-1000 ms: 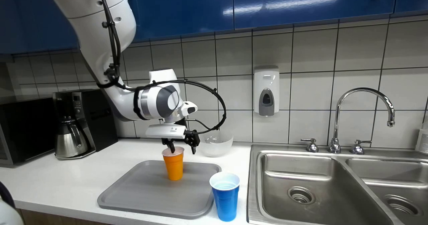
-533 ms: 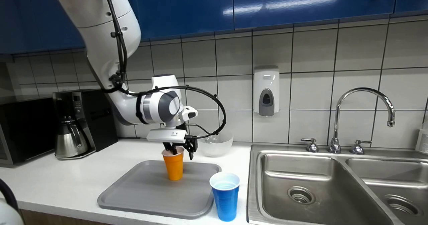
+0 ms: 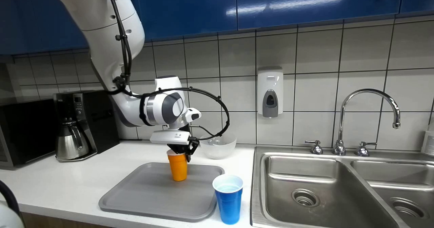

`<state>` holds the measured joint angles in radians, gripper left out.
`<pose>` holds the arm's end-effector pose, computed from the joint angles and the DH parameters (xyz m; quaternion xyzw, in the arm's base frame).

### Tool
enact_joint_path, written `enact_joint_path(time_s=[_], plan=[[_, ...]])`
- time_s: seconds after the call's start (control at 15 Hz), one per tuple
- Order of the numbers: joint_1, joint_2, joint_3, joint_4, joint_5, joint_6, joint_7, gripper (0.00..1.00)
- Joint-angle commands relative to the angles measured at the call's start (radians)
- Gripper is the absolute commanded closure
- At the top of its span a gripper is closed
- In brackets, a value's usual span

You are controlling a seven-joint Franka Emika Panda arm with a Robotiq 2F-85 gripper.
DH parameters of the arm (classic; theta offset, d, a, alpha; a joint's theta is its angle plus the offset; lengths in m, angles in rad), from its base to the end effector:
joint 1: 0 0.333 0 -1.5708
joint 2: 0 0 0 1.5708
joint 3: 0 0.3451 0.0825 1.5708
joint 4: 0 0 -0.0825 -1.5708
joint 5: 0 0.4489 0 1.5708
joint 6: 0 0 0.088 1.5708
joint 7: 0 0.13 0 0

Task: Pick up the blue paper cup and move it to the bottom right side of the gray tray on the kitchen counter, pick up the orange paper cup and move it to the upper right side of the gray tray on the kitchen counter

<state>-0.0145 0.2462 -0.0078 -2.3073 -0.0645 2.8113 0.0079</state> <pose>0.5999 -0.0108 0.2166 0.9915 0.0142 0.1283 0.0161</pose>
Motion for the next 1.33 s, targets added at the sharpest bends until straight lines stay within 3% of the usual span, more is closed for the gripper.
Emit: enact_joint_path(time_s=[0.0,1.27], plan=[[-0.012,-0.001,0.012,0.015,0.030,-0.003,-0.042,1.00],[-0.045,-0.146,-0.029,-0.054,0.032,-0.009,-0.051,0.99]])
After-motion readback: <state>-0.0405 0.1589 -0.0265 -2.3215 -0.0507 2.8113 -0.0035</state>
